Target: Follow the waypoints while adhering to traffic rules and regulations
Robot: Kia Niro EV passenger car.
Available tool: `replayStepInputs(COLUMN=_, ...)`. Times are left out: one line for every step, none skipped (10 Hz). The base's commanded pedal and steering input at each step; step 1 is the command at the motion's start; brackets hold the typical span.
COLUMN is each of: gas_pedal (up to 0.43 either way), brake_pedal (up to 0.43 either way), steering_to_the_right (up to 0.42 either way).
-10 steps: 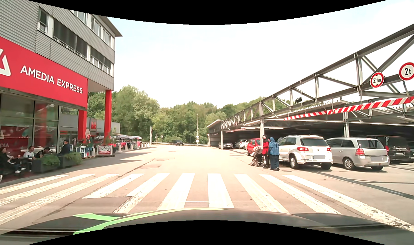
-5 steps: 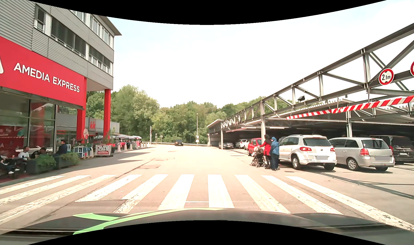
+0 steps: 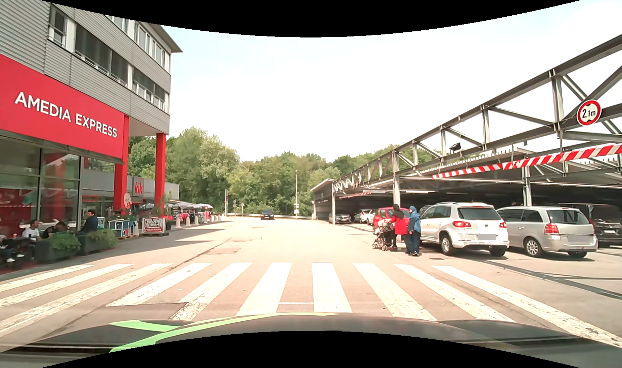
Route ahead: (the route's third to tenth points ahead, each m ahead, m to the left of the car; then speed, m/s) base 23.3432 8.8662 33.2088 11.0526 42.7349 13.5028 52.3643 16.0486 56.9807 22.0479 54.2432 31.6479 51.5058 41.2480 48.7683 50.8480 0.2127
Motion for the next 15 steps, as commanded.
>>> replayStepInputs(gas_pedal=0.000, brake_pedal=0.177, steering_to_the_right=-0.003)
replayStepInputs(gas_pedal=0.000, brake_pedal=0.183, steering_to_the_right=-0.003)
replayStepInputs(gas_pedal=0.000, brake_pedal=0.177, steering_to_the_right=-0.003)
replayStepInputs(gas_pedal=0.000, brake_pedal=0.177, steering_to_the_right=-0.003)
replayStepInputs(gas_pedal=0.000, brake_pedal=0.177, steering_to_the_right=-0.003)
replayStepInputs(gas_pedal=0.000, brake_pedal=0.177, steering_to_the_right=-0.003)
replayStepInputs(gas_pedal=0.000, brake_pedal=0.177, steering_to_the_right=-0.003)
replayStepInputs(gas_pedal=0.000, brake_pedal=0.183, steering_to_the_right=-0.003)
replayStepInputs(gas_pedal=0.000, brake_pedal=0.177, steering_to_the_right=-0.003)
replayStepInputs(gas_pedal=0.000, brake_pedal=0.183, steering_to_the_right=-0.003)
replayStepInputs(gas_pedal=0.000, brake_pedal=0.183, steering_to_the_right=-0.003)
replayStepInputs(gas_pedal=0.000, brake_pedal=0.177, steering_to_the_right=-0.003)
replayStepInputs(gas_pedal=0.000, brake_pedal=0.177, steering_to_the_right=-0.003)
replayStepInputs(gas_pedal=0.000, brake_pedal=0.177, steering_to_the_right=-0.003)
replayStepInputs(gas_pedal=0.000, brake_pedal=0.177, steering_to_the_right=-0.003)
